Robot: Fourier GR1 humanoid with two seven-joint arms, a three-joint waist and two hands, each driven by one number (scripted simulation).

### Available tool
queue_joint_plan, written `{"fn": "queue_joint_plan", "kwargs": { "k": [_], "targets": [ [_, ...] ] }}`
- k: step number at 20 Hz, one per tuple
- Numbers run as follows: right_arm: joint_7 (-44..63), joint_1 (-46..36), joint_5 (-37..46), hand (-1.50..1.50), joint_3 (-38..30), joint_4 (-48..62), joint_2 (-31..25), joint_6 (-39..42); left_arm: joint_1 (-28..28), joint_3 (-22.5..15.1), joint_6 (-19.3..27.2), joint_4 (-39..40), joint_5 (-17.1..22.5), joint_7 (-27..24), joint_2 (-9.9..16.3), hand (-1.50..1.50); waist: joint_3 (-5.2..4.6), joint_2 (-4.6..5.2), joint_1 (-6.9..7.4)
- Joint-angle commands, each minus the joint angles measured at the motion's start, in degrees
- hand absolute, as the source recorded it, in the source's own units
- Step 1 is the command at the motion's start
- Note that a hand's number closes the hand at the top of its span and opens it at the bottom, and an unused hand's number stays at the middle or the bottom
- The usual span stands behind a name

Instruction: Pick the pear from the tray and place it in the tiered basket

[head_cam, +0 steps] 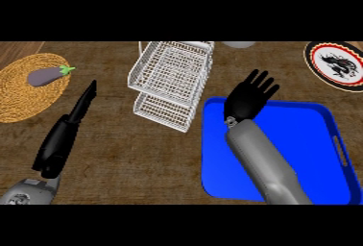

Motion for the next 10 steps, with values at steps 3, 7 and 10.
{"fn": "queue_joint_plan", "kwargs": {
  "k": [3,7,10],
  "targets": [
    [13.78,-0.29,1.04,-1.5,-0.97,2.56,0.94,-5.83,0.3,0.04,-0.4,-0.6,-0.67,-0.5,-0.22,0.0,0.01,0.39,0.54],
    [13.66,-0.06,1.05,-1.5,-0.97,0.34,0.94,-4.75,-0.12,1.37,-0.45,-1.81,-0.56,1.76,0.07,0.0,0.01,0.06,-0.42],
    [13.07,0.98,1.33,-1.5,-1.2,2.46,0.94,-7.26,0.71,0.5,-0.39,0.22,-0.9,-0.48,-1.66,0.0,-0.01,0.27,-0.44]
  ]
}}
